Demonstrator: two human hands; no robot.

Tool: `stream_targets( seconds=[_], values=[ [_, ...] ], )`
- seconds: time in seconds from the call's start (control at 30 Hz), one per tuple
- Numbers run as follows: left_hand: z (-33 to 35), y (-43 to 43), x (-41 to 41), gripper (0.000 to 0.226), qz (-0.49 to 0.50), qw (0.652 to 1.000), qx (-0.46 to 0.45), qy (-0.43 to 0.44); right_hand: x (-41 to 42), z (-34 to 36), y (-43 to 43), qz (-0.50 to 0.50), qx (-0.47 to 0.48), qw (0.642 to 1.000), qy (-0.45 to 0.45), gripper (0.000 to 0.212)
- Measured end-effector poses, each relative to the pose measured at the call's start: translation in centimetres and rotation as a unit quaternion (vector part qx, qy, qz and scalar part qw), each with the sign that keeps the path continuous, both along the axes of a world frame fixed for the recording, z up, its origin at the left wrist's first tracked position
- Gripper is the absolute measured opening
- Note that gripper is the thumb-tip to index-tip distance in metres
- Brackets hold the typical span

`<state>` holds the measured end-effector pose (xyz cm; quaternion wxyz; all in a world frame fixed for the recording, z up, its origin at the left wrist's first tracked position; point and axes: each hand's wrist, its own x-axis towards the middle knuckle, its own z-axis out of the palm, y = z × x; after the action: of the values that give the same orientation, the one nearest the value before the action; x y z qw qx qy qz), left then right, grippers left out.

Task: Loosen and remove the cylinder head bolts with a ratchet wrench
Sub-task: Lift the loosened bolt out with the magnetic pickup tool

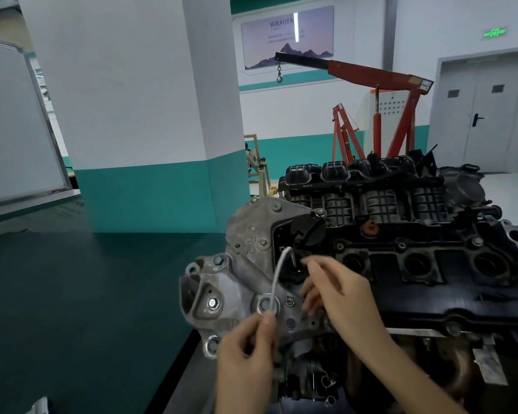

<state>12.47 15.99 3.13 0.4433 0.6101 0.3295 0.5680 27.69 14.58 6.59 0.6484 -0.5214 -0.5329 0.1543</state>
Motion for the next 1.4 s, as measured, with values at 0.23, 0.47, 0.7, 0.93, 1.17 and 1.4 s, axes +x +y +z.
stream_targets(
  seconds=[0.23, 0.47, 0.7, 0.93, 1.17, 1.4],
  values=[
    [-1.4, -1.3, 2.3, 0.044, -0.053, 0.992, 0.031, 0.110, -1.6, 0.9, -2.1, 0.200, -0.102, 0.935, 0.275, 0.035],
    [4.0, 4.2, 1.6, 0.016, -0.059, 0.966, 0.138, 0.210, 0.2, 2.7, -1.4, 0.148, -0.120, 0.956, 0.223, 0.034],
    [6.5, 8.8, 4.8, 0.019, -0.020, 0.884, 0.372, 0.283, 0.1, 2.3, -2.3, 0.115, -0.122, 0.969, 0.183, 0.035],
    [5.5, 7.9, 5.5, 0.011, -0.009, 0.879, 0.387, 0.279, 0.2, 2.4, -2.1, -0.030, -0.104, 0.994, -0.015, 0.042],
    [7.7, 7.4, 6.2, 0.006, 0.021, 0.891, 0.397, 0.220, 1.7, 5.3, -2.8, -0.117, -0.012, 0.983, -0.141, 0.043],
    [9.0, 6.8, 6.0, 0.007, 0.032, 0.886, 0.432, 0.165, 1.5, 6.7, -4.7, -0.140, 0.045, 0.977, -0.156, 0.045]
  ],
)
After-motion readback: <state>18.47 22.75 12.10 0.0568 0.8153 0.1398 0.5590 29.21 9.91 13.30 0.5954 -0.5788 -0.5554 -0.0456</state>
